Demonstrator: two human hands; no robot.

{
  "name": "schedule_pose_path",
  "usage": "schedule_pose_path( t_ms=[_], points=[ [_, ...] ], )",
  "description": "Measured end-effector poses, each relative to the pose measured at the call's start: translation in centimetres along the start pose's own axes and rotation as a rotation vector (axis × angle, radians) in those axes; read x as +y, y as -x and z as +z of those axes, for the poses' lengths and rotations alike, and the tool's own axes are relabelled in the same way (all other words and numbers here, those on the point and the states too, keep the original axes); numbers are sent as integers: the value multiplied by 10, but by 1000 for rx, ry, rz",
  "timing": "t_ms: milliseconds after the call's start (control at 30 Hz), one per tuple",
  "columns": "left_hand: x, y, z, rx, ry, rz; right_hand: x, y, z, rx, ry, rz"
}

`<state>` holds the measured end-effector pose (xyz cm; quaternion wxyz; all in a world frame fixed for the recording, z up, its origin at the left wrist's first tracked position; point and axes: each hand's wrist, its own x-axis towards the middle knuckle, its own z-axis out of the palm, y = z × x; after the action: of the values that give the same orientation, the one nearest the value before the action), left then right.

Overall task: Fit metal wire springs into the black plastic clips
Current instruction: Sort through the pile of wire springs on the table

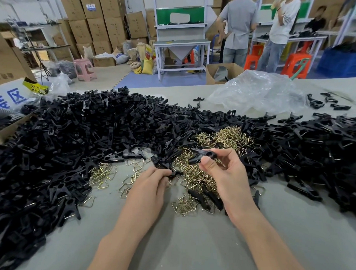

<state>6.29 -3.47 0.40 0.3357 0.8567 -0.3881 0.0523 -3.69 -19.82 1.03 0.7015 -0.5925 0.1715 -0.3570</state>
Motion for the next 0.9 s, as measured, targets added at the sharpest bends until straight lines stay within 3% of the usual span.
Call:
schedule_pose_path(
  t_ms=[467, 733, 900],
  points=[
    [3, -3, -2, 283, 367, -172, 1, 4, 2, -52, 89, 59],
    [17, -8, -4, 202, 880, -384, 0, 8, 11, -194, 119, 24],
    [19, -7, -2, 170, 871, -392, 2, 11, 14, -254, 131, 8]
  ],
)
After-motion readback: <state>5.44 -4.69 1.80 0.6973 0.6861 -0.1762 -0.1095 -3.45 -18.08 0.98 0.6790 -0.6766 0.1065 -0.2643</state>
